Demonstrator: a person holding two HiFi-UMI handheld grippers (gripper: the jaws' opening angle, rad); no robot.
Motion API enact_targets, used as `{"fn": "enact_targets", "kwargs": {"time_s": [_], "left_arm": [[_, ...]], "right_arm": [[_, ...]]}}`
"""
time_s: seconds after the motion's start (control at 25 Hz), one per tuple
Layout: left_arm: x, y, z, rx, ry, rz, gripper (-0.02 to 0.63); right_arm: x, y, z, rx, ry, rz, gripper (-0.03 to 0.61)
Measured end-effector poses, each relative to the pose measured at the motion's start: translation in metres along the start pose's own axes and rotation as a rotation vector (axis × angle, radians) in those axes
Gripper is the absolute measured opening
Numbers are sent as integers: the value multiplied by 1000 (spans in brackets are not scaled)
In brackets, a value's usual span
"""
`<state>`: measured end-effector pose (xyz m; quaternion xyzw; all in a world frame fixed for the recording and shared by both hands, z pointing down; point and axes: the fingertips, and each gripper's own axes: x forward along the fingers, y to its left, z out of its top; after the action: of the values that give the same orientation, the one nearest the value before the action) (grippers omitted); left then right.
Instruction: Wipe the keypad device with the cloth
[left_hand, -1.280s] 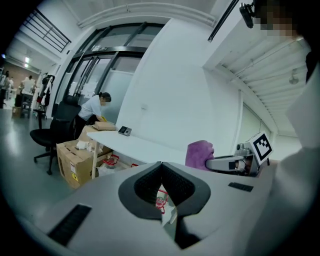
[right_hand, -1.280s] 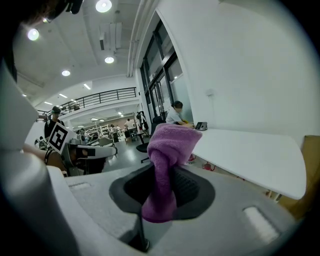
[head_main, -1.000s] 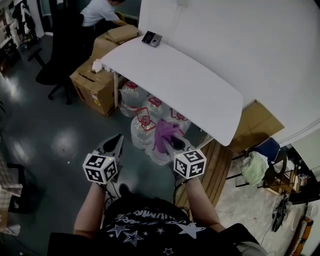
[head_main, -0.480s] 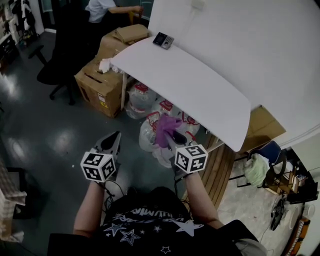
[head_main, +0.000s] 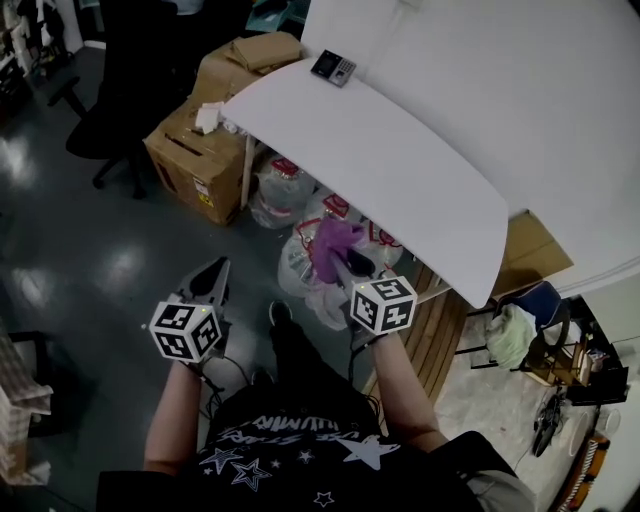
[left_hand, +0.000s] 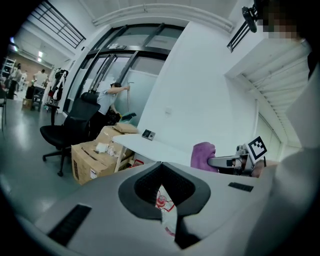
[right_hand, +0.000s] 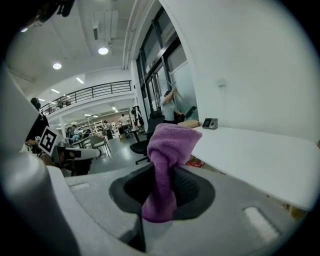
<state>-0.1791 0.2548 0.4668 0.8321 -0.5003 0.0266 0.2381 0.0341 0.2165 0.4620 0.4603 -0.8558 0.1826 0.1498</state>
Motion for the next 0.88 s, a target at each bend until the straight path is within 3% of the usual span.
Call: {"fn": "enact_targets", "kwargs": {"time_s": [0.44, 0.88], "left_arm": [[72, 68, 38, -9, 13, 113, 8], [176, 79, 73, -18, 33, 109, 8]], "right_arm": [[115, -61, 51, 16, 4, 69, 92], [181, -139, 90, 54, 5, 81, 92]]}}
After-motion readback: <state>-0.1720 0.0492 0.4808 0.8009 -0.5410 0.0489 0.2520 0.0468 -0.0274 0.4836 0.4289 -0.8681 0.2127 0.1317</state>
